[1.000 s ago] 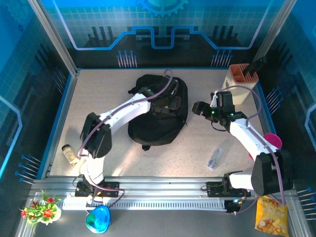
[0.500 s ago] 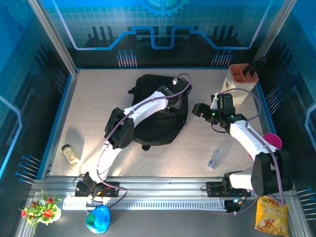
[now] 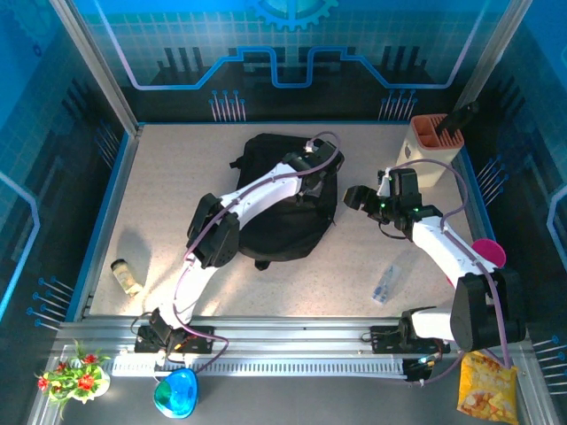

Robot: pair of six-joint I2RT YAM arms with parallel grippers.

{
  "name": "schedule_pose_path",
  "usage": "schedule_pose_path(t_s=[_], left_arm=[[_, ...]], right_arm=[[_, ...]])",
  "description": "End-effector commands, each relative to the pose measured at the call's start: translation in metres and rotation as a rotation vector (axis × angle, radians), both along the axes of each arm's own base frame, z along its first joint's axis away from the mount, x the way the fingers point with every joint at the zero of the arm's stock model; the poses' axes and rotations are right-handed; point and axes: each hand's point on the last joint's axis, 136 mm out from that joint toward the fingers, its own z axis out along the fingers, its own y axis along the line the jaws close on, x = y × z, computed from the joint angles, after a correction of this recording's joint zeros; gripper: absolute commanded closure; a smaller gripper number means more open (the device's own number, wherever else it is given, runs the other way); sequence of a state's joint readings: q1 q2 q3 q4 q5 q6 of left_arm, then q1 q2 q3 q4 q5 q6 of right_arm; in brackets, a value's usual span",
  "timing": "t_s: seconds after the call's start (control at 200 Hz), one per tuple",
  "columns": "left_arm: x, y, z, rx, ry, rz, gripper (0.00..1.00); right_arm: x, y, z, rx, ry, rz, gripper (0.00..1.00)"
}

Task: Pack the student bag
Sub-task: Unzip the student bag at the top-center of the table.

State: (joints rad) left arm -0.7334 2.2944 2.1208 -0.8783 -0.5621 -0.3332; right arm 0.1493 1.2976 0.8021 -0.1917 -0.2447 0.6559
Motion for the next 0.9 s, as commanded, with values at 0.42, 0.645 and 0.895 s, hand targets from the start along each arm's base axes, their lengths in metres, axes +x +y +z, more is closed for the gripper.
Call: schedule_pose_path(t_s=[0.42,0.645,0.895], left_arm=[[-0.009,0.0,0.029,-0.052,-0.03,0.008,1.0],[-0.009,0.005,0.047,-0.072,-0.079,0.008,1.0],[-0.009,0.023,0.06,-0.131,-0.124,0.056,1.0]], right_arm=[[0.001,0.0,0.0,0.031,-0.005,-0.002,0.19],[0.005,0.022,-0.006,0.086,0.024,0.088,0.2],[0.012,0.053,-0.027,0.025,0.106,0.171,0.24]])
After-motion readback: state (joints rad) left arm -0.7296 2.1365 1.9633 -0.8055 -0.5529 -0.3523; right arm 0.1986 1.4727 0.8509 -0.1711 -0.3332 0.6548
